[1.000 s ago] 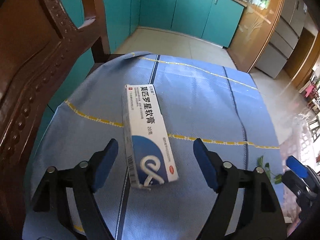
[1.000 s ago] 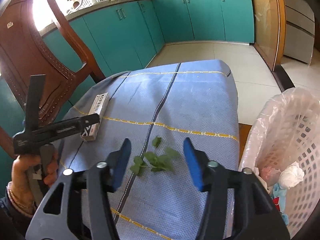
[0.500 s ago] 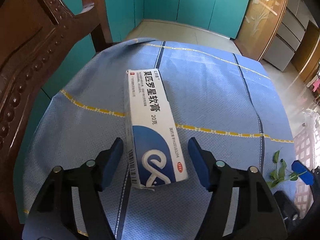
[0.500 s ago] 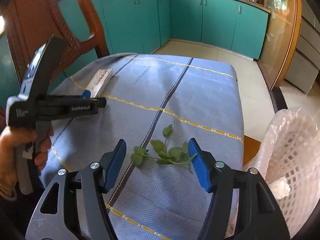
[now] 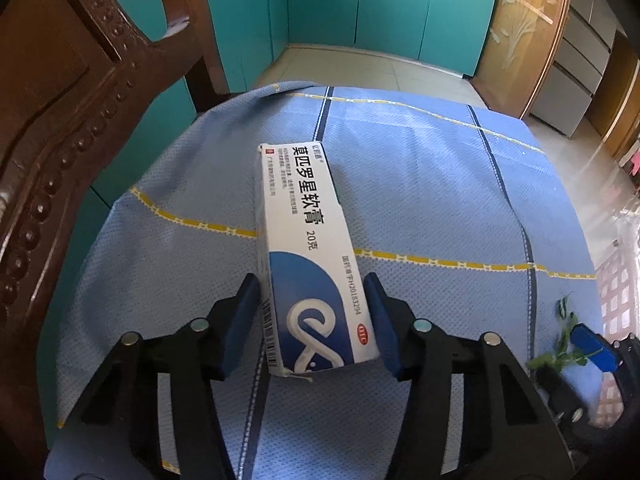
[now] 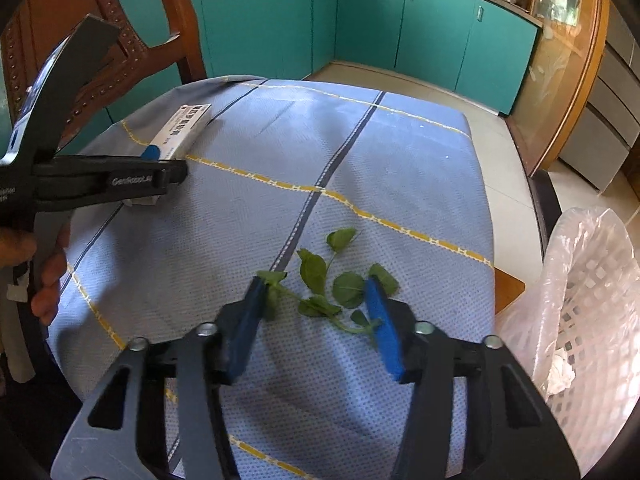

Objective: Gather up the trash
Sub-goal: 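Grasp the white medicine box with the left gripper while the right regrasps the leaves, then lift the medicine box with the left gripper while the right lifts the leaves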

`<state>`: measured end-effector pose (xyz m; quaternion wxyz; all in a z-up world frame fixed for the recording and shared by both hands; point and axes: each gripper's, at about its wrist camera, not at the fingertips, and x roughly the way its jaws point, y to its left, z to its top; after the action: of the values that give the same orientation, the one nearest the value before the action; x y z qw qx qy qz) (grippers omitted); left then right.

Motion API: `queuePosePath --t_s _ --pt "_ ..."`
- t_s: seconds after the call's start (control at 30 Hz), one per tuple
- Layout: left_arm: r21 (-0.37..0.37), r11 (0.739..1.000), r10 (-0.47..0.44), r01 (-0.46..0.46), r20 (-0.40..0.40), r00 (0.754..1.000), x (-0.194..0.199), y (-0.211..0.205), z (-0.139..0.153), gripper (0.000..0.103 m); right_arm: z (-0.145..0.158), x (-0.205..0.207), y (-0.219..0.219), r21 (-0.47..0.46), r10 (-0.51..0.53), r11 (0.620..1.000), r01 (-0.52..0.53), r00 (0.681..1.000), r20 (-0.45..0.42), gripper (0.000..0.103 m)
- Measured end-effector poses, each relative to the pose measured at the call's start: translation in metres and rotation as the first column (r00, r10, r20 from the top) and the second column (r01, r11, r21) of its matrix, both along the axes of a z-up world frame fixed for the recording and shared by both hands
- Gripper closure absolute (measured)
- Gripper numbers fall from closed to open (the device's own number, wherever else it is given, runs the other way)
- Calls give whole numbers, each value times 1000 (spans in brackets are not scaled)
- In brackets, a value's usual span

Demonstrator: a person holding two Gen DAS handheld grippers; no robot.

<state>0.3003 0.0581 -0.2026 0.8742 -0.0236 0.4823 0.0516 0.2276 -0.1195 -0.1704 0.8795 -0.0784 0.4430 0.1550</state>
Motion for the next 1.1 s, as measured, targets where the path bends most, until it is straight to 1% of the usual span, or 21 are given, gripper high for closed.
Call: queuePosePath --t_s 0.03,0.1,0.13,0.17,0.2,0.3,0.47,0.6,0.73,0.9,1.1 --pt "7 1000 -2 2 3 1000 -1 -1 0 50 0 0 -1 2 -4 1000 4 1000 1 62" --pt "9 1000 -4 4 6 1000 -2 -2 1 52 2 1 -3 7 -11 1000 11 1000 8 75" --pt "11 1000 -3 3 8 1000 -3 -2 2 53 3 1 -4 11 -14 1000 14 1000 12 78" --pt "13 1000 -1 1 10 1000 -2 -1 2 54 4 1 -5 20 -16 1000 15 1000 12 85" --pt "17 1000 0 0 13 1000 -3 -1 2 54 5 1 -7 35 -20 999 20 1000 9 88" --pt "40 999 2 -3 32 999 -6 -3 6 55 8 1 -9 44 -26 999 25 999 20 88" --pt "28 1000 -1 -1 77 997 -14 -2 17 56 17 -4 -10 68 -21 998 17 998 61 88" --pt "21 1000 -5 2 144 990 -23 -2 29 56 23 -7 -10 81 -18 997 11 996 84 88" --pt "10 1000 -13 11 217 976 -33 -3 44 56 25 -9 -10 83 -16 996 9 995 93 88" --pt "10 1000 -26 25 245 969 -40 -6 52 56 26 -9 -10 84 -18 996 10 995 94 88" --pt "5 999 -36 35 249 968 -43 -8 53 56 27 -9 -10 91 -20 996 11 995 97 88"
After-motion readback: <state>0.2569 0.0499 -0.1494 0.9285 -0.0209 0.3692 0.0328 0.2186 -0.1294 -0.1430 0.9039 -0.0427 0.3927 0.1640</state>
